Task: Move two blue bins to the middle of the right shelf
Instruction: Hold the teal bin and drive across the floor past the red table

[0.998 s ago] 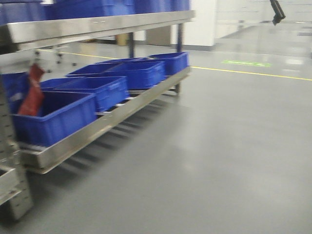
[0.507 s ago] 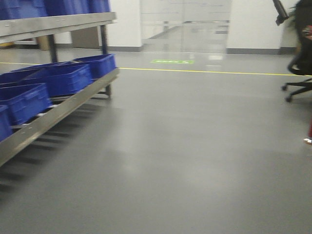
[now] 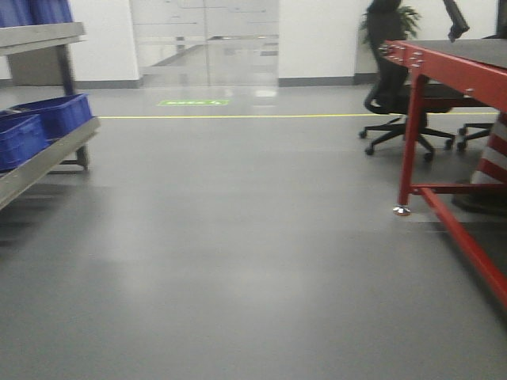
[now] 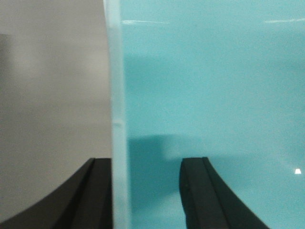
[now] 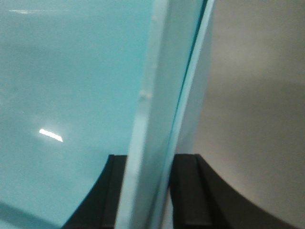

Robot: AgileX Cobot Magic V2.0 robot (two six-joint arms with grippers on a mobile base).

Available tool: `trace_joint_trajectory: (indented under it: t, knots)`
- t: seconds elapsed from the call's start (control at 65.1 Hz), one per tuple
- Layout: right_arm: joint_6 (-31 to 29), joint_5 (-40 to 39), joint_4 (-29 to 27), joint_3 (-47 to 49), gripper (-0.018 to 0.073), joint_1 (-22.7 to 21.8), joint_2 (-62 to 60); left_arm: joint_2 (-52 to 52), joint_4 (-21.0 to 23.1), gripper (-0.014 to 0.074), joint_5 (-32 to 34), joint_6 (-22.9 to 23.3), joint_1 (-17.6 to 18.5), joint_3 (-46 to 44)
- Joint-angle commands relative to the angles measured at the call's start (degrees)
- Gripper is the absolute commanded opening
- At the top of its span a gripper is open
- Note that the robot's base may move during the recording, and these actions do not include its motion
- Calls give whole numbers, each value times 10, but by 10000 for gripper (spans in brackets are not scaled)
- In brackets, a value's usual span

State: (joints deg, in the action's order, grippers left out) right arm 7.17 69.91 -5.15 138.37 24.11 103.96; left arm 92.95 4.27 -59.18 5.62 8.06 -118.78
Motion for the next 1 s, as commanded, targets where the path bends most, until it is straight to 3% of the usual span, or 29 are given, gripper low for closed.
trace_joint_trajectory:
  t: [0.0, 0.983]
  knots:
    - [-13, -43, 13, 10, -154, -4, -13, -10, 4, -111, 33, -24, -1, -8]
    - [-13, -43, 13, 10, -154, -4, -13, -10, 3, -111, 33, -24, -1, -8]
